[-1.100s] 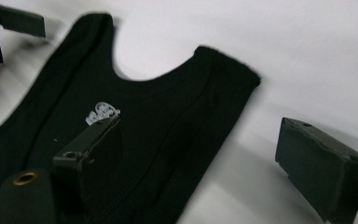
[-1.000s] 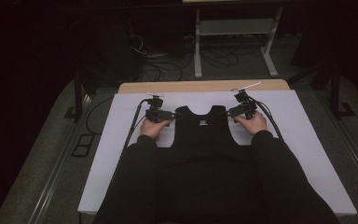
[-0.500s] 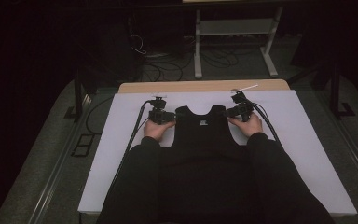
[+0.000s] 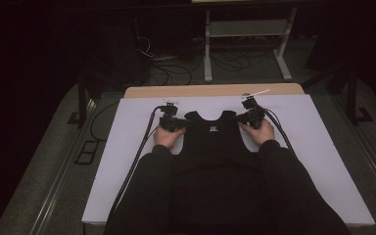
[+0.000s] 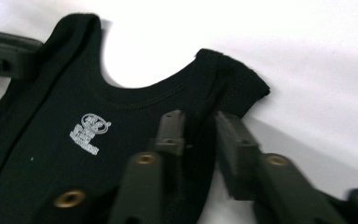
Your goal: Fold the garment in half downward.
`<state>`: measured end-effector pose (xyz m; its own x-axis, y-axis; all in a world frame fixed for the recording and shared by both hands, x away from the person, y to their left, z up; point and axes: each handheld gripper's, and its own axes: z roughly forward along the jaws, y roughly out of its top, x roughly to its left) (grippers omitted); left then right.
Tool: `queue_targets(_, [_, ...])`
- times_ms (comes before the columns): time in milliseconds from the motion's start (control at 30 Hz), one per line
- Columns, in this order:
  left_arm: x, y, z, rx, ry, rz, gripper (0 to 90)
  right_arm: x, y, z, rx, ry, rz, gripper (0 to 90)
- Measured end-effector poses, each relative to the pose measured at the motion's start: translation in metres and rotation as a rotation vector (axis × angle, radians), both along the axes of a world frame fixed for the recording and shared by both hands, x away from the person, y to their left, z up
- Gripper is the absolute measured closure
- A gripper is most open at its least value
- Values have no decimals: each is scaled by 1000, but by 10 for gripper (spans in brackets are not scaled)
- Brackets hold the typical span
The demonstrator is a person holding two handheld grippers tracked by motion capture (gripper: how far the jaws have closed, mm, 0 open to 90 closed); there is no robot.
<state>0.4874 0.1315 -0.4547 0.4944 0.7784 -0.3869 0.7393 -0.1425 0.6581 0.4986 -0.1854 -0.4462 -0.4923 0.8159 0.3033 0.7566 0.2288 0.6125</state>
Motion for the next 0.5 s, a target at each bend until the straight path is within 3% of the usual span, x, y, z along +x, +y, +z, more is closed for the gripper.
queue_targets(167, [0, -1, 0, 13, 3, 5, 838, -2, 3, 0, -28, -12, 21, 854])
queue_targets(500, [-4, 1, 11, -10, -22, -11, 867, -7, 1, 12, -9, -31, 26, 858])
